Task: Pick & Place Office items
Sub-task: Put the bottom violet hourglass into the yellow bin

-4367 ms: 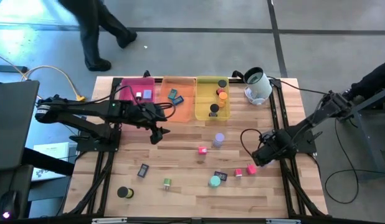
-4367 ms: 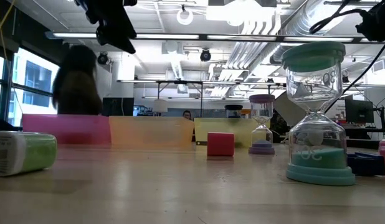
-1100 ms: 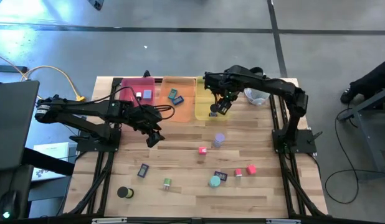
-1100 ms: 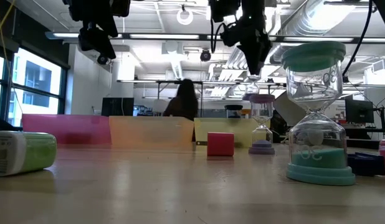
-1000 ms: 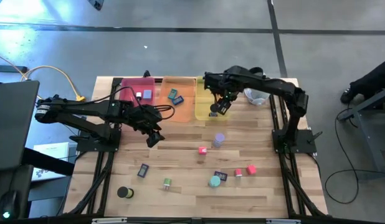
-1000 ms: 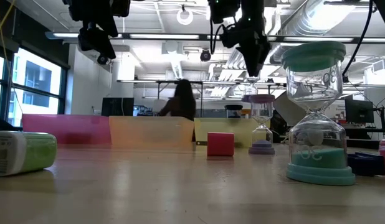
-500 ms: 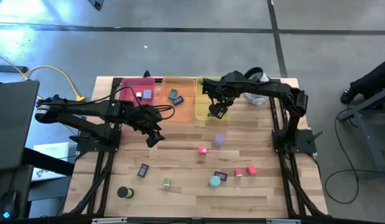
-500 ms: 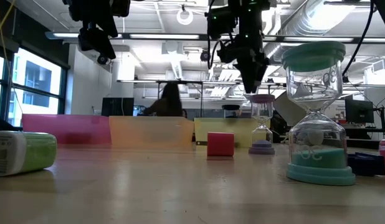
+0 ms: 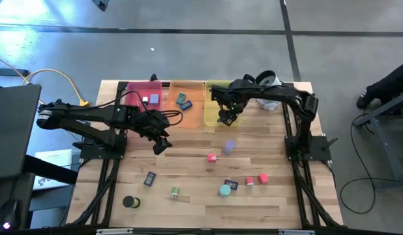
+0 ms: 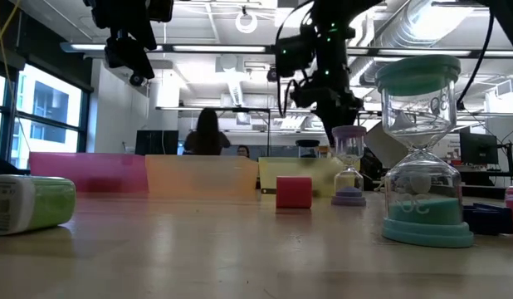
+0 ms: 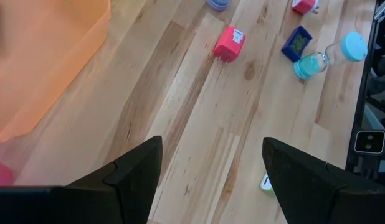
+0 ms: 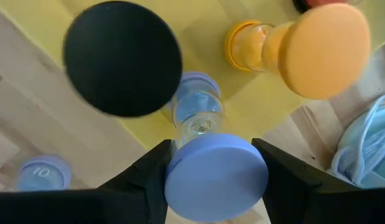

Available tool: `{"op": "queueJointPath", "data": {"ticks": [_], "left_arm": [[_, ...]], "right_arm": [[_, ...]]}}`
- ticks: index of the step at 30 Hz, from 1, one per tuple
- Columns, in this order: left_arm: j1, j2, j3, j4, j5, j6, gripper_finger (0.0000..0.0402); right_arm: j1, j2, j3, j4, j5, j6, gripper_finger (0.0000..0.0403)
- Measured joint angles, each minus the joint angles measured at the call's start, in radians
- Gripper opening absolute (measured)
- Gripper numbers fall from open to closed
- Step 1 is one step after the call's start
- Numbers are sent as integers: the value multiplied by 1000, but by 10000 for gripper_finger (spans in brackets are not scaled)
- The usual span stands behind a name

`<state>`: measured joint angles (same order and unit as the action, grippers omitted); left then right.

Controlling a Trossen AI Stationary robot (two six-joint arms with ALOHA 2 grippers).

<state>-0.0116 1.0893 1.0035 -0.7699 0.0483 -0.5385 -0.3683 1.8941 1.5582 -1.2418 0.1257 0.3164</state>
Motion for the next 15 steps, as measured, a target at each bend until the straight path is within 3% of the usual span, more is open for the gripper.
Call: {"op": "queueJointPath", "data": {"ticks": [11, 15], "left_arm": [[0, 0, 0, 0, 0, 0, 268], [0, 0, 0, -1, 0, 0, 268]], "right_arm": [[2, 61, 0, 13, -21, 52, 183], [2, 61, 0, 12, -21, 81, 257]]}}
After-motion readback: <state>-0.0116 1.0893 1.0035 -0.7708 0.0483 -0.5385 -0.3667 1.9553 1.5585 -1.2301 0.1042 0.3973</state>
